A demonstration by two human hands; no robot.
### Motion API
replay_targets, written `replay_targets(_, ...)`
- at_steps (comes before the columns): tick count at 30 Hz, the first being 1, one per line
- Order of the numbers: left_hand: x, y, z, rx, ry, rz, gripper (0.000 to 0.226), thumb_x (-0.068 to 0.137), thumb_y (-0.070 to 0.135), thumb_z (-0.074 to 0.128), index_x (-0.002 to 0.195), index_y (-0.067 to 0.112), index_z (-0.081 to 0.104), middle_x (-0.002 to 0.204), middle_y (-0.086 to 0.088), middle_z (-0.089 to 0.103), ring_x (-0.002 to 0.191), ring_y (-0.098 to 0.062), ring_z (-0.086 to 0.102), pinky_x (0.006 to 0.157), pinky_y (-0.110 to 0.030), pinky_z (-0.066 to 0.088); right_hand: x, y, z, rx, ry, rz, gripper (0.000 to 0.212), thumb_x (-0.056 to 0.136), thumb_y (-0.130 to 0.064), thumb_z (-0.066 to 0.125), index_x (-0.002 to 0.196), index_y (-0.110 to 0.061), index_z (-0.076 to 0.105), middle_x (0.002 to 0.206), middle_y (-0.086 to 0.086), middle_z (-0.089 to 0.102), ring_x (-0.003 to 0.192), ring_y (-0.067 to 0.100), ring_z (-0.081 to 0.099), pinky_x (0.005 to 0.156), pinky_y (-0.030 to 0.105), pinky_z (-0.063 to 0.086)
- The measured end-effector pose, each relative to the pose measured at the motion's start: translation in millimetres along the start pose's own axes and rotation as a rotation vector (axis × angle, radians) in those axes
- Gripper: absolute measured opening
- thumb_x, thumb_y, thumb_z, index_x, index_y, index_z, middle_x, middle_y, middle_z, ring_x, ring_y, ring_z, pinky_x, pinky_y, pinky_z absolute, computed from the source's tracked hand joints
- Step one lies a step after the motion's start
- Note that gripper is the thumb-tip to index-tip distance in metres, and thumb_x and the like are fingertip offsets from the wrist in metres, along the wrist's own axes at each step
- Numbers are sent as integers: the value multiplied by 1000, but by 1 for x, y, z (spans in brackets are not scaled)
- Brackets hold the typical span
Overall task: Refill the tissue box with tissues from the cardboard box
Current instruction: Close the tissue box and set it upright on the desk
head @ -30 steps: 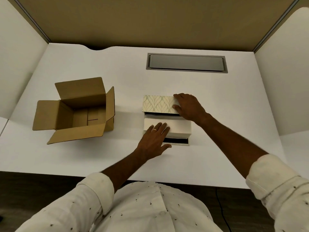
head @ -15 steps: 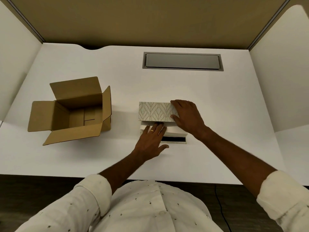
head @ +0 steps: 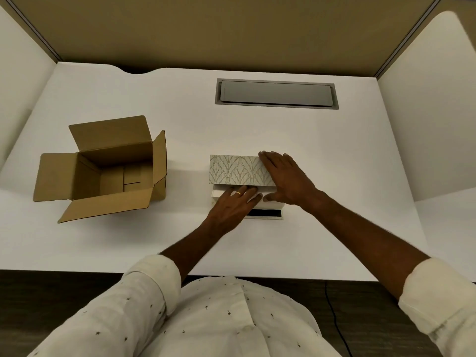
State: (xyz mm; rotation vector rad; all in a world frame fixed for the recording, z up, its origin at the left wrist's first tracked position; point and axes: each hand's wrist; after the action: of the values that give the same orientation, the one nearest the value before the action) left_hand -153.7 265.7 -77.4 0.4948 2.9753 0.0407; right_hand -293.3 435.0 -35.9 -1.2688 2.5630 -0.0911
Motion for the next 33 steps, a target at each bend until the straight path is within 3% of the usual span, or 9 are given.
replay_targets(2, 3, -2, -4, -5, -3, 12, 54, 92, 1, 42, 144, 10, 48, 148, -15, 50, 130, -34, 53, 93, -49, 54, -4, -1, 6, -99, -40, -5, 147, 60, -63, 88, 162, -8, -3, 172, 13, 4, 159, 33, 4, 129, 52, 8)
replay_targets(5, 3, -3, -11, 1, 8, 36, 56, 80, -1, 73, 133, 8, 60, 136, -15, 61, 116, -33, 64, 72, -42, 60, -13, -2, 15, -238, -24, -18, 162, 47, -70, 89, 162, -10, -8, 172, 16, -4, 158, 37, -3, 125, 64, 10)
replay_targets(7, 1, -4, -14, 0, 30, 45, 57, 74, -3, 79, 128, 7, 64, 130, -14, 65, 109, -32, 67, 64, -39, 60, -15, -1, 19, -291, -15, -30, 166, 41, -70, 91, 162, -12, -6, 171, 18, -6, 158, 39, -5, 121, 70, 12)
replay_targets(15, 0, -7, -14, -11, 55, 40, 63, 58, -1, 90, 117, 7, 70, 116, -10, 72, 92, -27, 73, 52, -32, 57, -17, 0, 29, -333, 77, -39, 155, 48, -38, 97, 163, -18, -5, 171, 18, -3, 158, 39, -1, 119, 72, 15)
replay_targets(20, -9, -12, -4, 5, 55, 90, 65, 58, -4, 90, 119, 5, 70, 122, -14, 71, 104, -29, 72, 67, -36, 61, -24, -2, 33, -321, 100, -46, 148, 56, -39, 95, 163, -18, -3, 172, 16, 0, 159, 37, 3, 120, 69, 16)
replay_targets(23, -18, -18, 3, 21, 97, 127, 60, 63, -3, 88, 120, 7, 70, 123, -13, 70, 111, -30, 69, 76, -37, 60, -27, -5, 34, -294, 108, -36, 146, 57, -55, 90, 163, -16, -1, 172, 15, 1, 159, 35, 3, 121, 69, 14)
replay_targets(26, -30, -26, 9, 37, 167, 87, 65, 69, -5, 80, 130, 10, 61, 125, -11, 64, 114, -30, 61, 88, -44, 52, -32, -11, 38, -248, 151, -12, 139, 64, -71, 79, 163, -13, 2, 172, 12, 9, 159, 33, 9, 121, 68, 13)
replay_targets(28, -36, -31, 10, 35, 208, -1, 77, 71, -6, 75, 141, 15, 51, 137, -9, 56, 124, -29, 52, 98, -44, 39, -35, -14, 44, -235, 175, -4, 132, 69, -71, 75, 163, -11, 6, 171, 11, 14, 158, 33, 14, 121, 68, 14)
replay_targets(33, -35, -42, 0, 61, 203, -193, 91, 85, 33, 71, 159, 18, 20, 167, -6, 18, 155, -26, 15, 120, -51, 17, -42, -24, 56, -235, 245, 41, 112, 76, -56, 77, 161, -10, 20, 165, 9, 30, 151, 30, 31, 122, 62, 19)
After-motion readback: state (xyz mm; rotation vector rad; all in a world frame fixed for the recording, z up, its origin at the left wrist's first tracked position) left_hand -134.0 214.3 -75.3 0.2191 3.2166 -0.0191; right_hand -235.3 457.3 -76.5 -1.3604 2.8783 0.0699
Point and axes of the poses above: each hand's wrist, its own x-axis towards the middle knuckle, its own z-axis out of the palm, y = z × x
